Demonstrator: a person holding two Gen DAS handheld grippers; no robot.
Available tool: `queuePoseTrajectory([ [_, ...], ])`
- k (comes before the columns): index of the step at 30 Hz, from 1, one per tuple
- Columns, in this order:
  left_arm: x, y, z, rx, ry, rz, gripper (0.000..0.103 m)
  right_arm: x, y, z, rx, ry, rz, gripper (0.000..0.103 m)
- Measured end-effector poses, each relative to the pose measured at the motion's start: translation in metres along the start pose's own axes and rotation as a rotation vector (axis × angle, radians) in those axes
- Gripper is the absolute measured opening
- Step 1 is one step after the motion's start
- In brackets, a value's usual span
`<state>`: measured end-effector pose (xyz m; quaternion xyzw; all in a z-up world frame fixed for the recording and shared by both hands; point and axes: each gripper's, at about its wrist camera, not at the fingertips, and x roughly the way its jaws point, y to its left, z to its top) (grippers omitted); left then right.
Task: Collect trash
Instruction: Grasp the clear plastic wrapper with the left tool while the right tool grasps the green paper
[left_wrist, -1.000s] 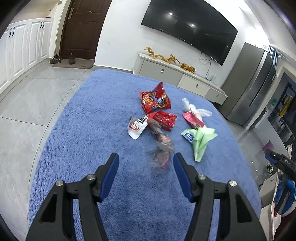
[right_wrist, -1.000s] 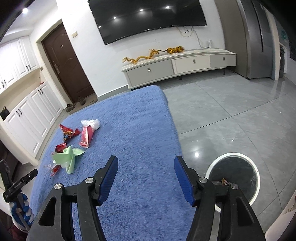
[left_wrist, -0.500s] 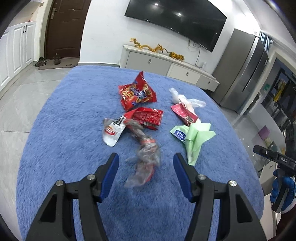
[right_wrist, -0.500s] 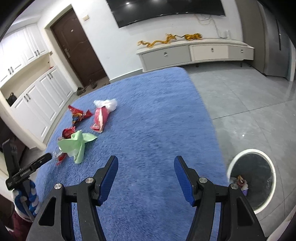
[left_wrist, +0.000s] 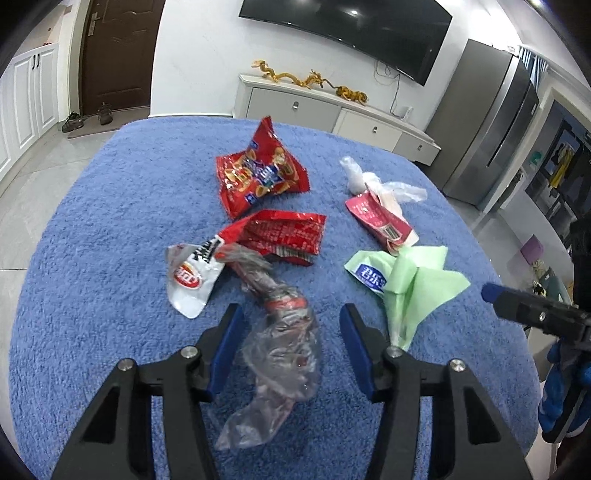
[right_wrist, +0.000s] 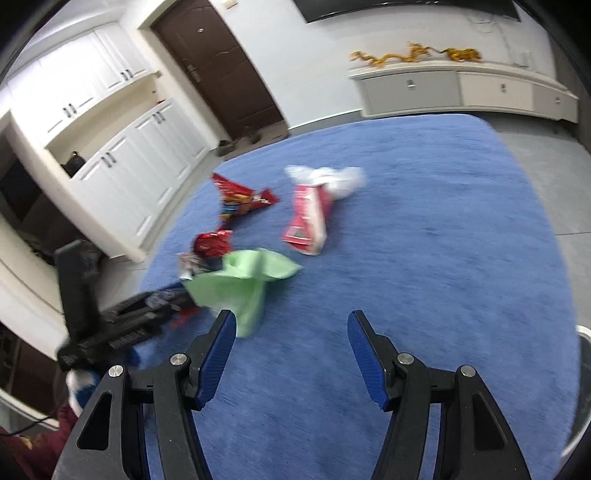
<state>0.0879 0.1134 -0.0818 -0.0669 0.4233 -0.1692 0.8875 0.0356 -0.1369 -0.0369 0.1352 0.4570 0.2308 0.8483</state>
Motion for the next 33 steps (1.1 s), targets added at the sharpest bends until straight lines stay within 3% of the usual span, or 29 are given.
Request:
queuePoseTrajectory([
  [6, 0.006, 0.001, -0.001, 0.0, 0.0, -0.011, 0.045, 0.017, 0.02, 0.025, 0.018, -0.012, 0.088, 0.063],
  [15, 0.005, 0.003, -0.004, -0.011, -0.007, -0.025, 0.029, 0.058, 0.018, 0.031, 0.075, 0.05, 0.09, 0.062],
  [18, 0.002, 0.005, -0.006, -0.019, -0.01, -0.029, 0.027, 0.062, 0.009, 0.027, 0.094, 0.061, 0.1, 0.043],
  [19, 0.001, 0.005, -0.007, -0.019, -0.011, -0.028, 0.027, 0.062, 0.006, 0.025, 0.098, 0.062, 0.101, 0.037],
  [22, -0.001, 0.004, -0.007, -0.014, -0.013, -0.019, 0.026, 0.054, -0.003, 0.019, 0.119, 0.047, 0.118, 0.033],
  [27, -0.008, -0.001, -0.009, -0.006, -0.021, 0.008, 0.025, 0.03, -0.008, 0.011, 0.106, 0.013, 0.128, 0.032],
  [33, -0.026, -0.02, -0.02, -0.006, -0.014, -0.095, 0.022, -0.009, -0.012, -0.007, 0.063, -0.031, 0.096, 0.032],
])
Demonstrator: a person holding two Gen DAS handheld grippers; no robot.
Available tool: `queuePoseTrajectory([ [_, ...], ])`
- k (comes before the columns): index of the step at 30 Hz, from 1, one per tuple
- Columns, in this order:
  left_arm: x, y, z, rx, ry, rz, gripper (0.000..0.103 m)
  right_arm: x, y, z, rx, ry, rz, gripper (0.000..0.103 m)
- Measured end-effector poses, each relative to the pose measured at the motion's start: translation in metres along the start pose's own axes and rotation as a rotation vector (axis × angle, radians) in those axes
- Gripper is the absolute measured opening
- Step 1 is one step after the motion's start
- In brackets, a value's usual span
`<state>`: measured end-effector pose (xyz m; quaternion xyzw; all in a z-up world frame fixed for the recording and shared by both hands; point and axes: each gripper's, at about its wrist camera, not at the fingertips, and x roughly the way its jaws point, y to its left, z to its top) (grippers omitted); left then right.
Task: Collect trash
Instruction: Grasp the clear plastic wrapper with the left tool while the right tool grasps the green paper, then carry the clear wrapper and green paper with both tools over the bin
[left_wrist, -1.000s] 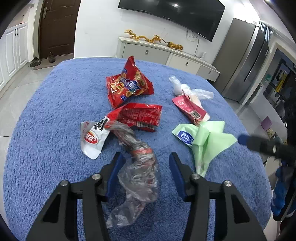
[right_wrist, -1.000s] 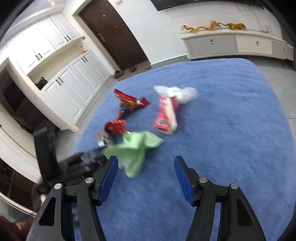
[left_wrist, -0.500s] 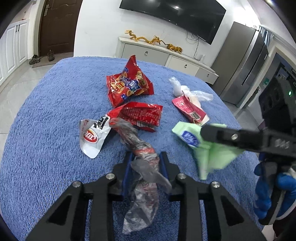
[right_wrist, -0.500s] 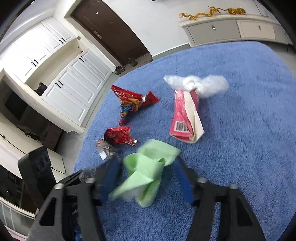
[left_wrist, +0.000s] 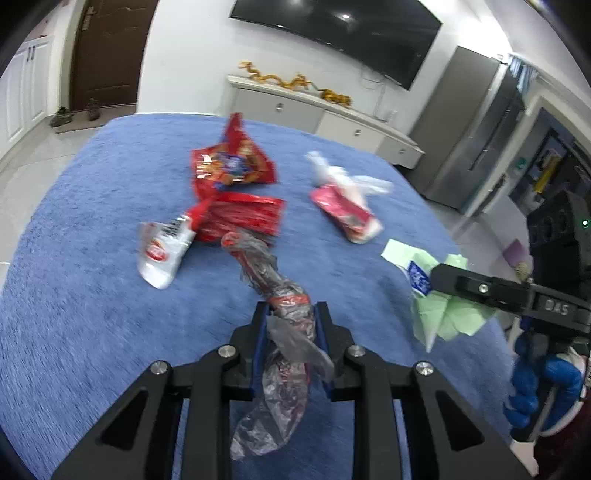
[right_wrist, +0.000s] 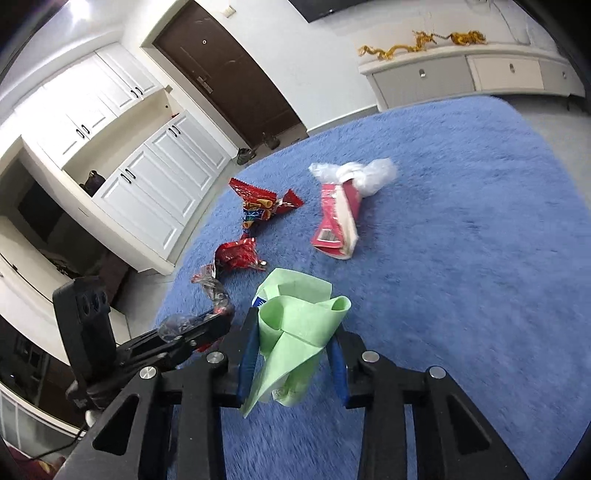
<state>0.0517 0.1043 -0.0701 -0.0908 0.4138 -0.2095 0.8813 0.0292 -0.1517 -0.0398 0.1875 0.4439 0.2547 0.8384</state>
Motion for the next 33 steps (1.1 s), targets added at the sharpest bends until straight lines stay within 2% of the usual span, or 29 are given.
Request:
queuePoseTrajectory([
  [8, -0.019, -0.056, -0.001, 0.107, -0.02, -0.049, 0.022, -0.055, -0.017, -0.022, 0.011, -0.086, -0.064, 0.032],
  [22, 0.001, -0.146, -0.002, 0.218, 0.043, -0.123, 0.022, -0.164, -0.109, -0.063, 0.17, -0.27, -0.248, 0.032],
  [33, 0.071, -0.293, 0.004, 0.483, 0.155, -0.223, 0.022, -0.23, -0.205, -0.099, 0.356, -0.395, -0.378, 0.032],
])
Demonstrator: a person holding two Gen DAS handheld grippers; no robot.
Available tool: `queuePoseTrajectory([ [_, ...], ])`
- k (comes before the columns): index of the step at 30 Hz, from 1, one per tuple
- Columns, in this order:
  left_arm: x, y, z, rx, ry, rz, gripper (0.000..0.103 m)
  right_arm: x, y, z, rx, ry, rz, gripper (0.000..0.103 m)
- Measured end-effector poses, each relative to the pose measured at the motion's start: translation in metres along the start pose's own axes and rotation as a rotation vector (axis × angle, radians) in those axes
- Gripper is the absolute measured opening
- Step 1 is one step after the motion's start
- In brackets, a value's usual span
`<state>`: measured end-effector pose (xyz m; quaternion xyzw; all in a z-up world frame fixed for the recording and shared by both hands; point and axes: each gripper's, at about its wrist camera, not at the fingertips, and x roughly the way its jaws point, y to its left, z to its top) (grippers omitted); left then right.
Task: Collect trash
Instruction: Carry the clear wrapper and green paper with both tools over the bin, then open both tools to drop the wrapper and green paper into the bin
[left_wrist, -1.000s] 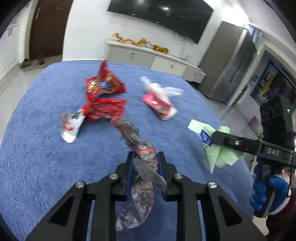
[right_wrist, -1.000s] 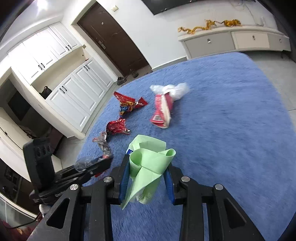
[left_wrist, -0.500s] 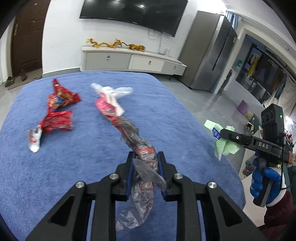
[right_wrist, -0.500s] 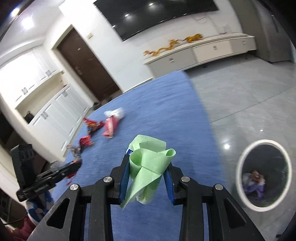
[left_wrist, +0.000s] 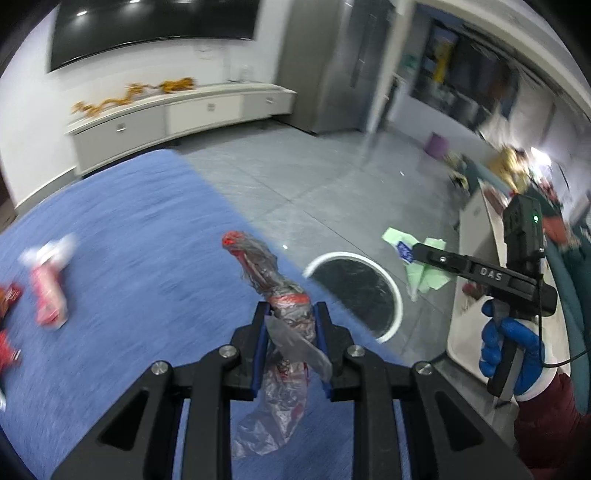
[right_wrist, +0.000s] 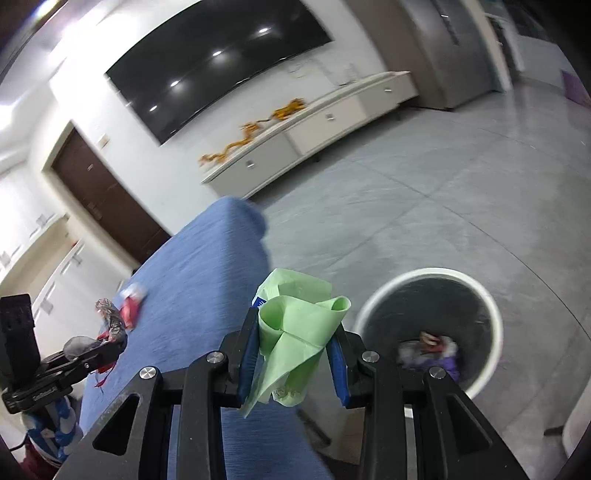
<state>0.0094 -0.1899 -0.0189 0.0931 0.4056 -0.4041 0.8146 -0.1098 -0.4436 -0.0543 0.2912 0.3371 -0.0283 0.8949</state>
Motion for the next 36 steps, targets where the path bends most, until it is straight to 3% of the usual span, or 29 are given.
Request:
queuePoseTrajectory([
  [6, 0.069, -0.058, 0.042, 0.082, 0.074, -0.084, 0.022, 0.005, -0.058, 0.003, 0.105, -0.004, -0.062, 0.032],
  [14, 0.148, -0.093, 0.083, 0.055, 0.129, -0.149, 0.023, 0.031, -0.105, 0.011, 0.186, 0.018, -0.111, 0.035],
  [19, 0.184, -0.102, 0.101, 0.001, 0.169, -0.184, 0.024, 0.037, -0.122, 0.008, 0.216, 0.024, -0.136, 0.045],
  [23, 0.201, -0.107, 0.105, -0.025, 0.197, -0.193, 0.026, 0.04, -0.132, 0.005, 0.233, 0.03, -0.155, 0.047],
  [25, 0.206, -0.107, 0.103, -0.033, 0.206, -0.194, 0.034, 0.04, -0.135, 0.004, 0.243, 0.033, -0.162, 0.048],
  [27, 0.205, -0.103, 0.101, -0.045, 0.203, -0.195, 0.055, 0.039, -0.138, 0.001, 0.25, 0.036, -0.168, 0.048],
  [28, 0.204, -0.1, 0.101, -0.053, 0.195, -0.196, 0.057, 0.038, -0.139, 0.0, 0.254, 0.037, -0.171, 0.048],
  [36, 0.194, -0.096, 0.095, -0.064, 0.181, -0.207, 0.057, 0.023, -0.136, -0.007, 0.265, 0.033, -0.196, 0.048],
])
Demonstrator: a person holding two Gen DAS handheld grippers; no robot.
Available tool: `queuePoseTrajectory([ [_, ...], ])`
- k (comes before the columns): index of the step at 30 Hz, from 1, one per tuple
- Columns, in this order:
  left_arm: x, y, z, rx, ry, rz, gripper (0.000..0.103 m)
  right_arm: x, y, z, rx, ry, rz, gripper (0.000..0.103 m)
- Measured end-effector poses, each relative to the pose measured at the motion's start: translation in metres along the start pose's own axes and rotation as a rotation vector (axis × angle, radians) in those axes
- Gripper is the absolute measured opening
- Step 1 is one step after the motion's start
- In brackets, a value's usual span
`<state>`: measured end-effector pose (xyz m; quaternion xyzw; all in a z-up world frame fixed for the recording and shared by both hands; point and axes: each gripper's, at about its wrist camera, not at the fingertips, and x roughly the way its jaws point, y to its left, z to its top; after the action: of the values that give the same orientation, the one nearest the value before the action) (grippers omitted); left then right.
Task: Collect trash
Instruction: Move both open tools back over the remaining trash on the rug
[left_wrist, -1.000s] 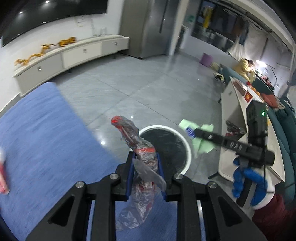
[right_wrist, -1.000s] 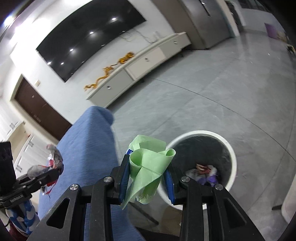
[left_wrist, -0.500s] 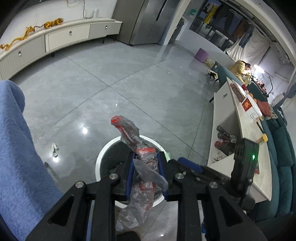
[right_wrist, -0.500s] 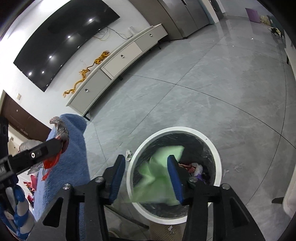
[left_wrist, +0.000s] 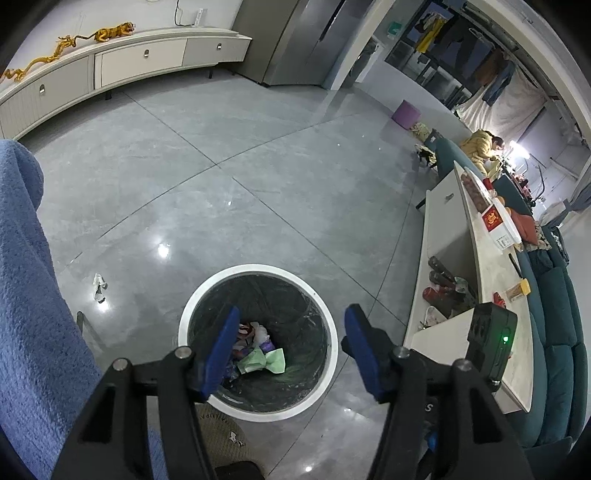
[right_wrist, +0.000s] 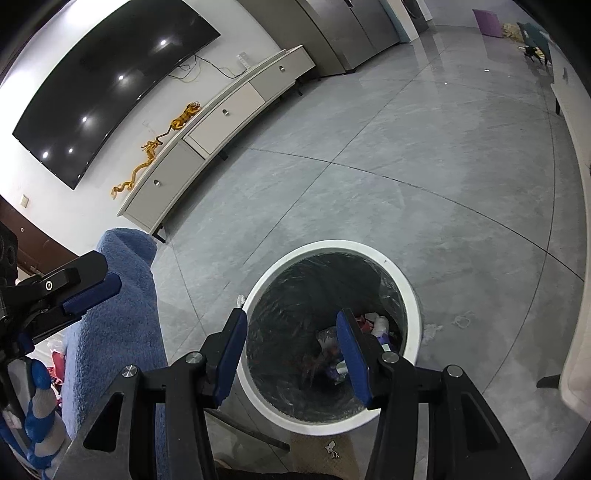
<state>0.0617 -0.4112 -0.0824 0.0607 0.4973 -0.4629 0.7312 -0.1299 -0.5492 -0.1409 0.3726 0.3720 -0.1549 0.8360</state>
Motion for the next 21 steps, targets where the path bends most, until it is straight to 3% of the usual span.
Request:
queuePoseTrajectory([
  [11, -0.074, 0.009, -0.03, 0.015, -0.19, 0.059, 0.057, -0.029, 0.025, -0.004, -0.048, -0.041, -0.014, 0.052],
  [21, -0.158, 0.037, -0.075, 0.017, -0.299, 0.257, 0.058, -0.049, 0.085, -0.016, -0.173, -0.053, 0.018, 0.061],
])
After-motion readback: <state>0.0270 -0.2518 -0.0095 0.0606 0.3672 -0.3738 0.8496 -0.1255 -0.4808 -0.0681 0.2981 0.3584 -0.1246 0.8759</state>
